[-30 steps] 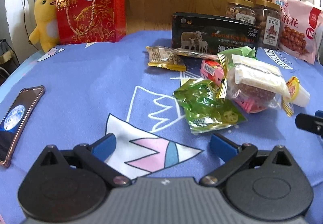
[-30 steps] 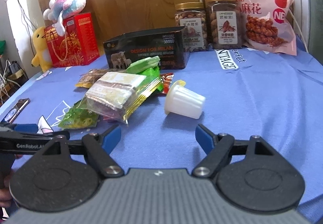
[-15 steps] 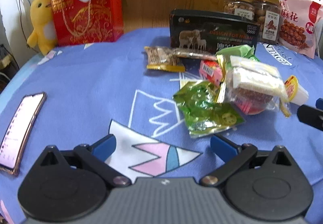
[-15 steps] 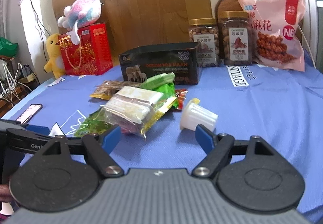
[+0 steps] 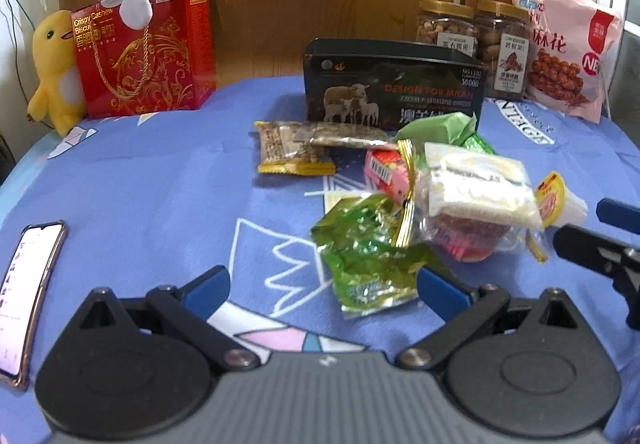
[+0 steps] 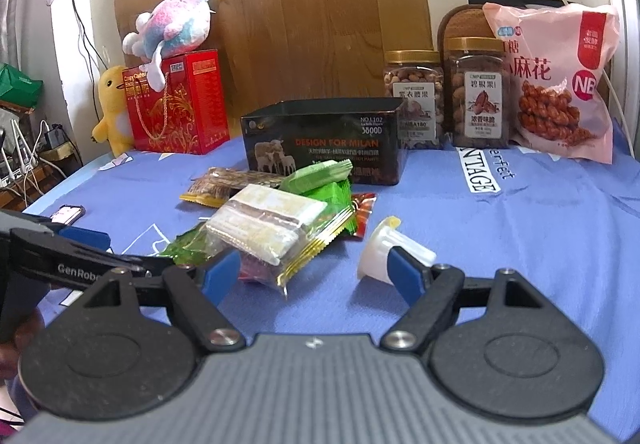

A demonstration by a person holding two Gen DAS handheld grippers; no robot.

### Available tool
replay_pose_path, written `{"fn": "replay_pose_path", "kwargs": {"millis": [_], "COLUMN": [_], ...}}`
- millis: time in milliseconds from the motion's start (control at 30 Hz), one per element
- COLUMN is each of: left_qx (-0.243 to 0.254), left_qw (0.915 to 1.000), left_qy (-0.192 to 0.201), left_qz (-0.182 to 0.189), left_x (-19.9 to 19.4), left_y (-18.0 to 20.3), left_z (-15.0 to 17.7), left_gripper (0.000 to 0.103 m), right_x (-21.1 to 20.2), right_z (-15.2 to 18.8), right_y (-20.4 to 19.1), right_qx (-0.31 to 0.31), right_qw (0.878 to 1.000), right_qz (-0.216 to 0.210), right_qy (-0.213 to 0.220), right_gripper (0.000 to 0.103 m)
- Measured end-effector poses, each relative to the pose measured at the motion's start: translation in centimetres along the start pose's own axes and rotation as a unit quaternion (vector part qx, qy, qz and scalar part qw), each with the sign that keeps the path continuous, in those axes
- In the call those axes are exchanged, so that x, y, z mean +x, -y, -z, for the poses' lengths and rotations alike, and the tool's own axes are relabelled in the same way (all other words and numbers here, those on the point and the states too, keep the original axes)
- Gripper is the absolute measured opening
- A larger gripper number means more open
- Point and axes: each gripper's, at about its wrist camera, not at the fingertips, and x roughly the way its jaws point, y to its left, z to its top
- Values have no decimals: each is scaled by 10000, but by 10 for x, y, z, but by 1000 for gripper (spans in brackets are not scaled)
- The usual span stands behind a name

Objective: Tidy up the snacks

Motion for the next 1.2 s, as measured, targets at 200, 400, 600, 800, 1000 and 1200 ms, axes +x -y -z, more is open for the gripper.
{"fn": "replay_pose_path", "kwargs": {"millis": [200,400,600,800,1000,1200], "left_qx": [-72,-46,259,581,239,257], "left_qw": [9990,9990,9969,9886,9786,9797], "left_qy": [385,387,424,191,-272,191], "left_qz": [232,232,615,1373,2023,1979], "left_x": [-4,6,0,6,29,5], "left_y": [-4,-8,3,25,26,23], "left_z": [-15,-25,-41,-53,-56,-71], "left_gripper": [103,96,97,73,43,39], "right_x": [-1,-2,8,22,39,32], "right_z": [-3,-4,-5,-2,-4,-22], "right_y": [5,2,-5,-12,-15,-16], "right_qx": [-107,-382,-651,-935,-1155,-1045], "right_qw": [9999,9986,9965,9936,9910,9923], "right_qz": [-43,-231,-510,-626,-573,-671], "right_qy": [102,271,144,-93,-366,-5], "right_gripper": [83,83,83,81,56,47]}}
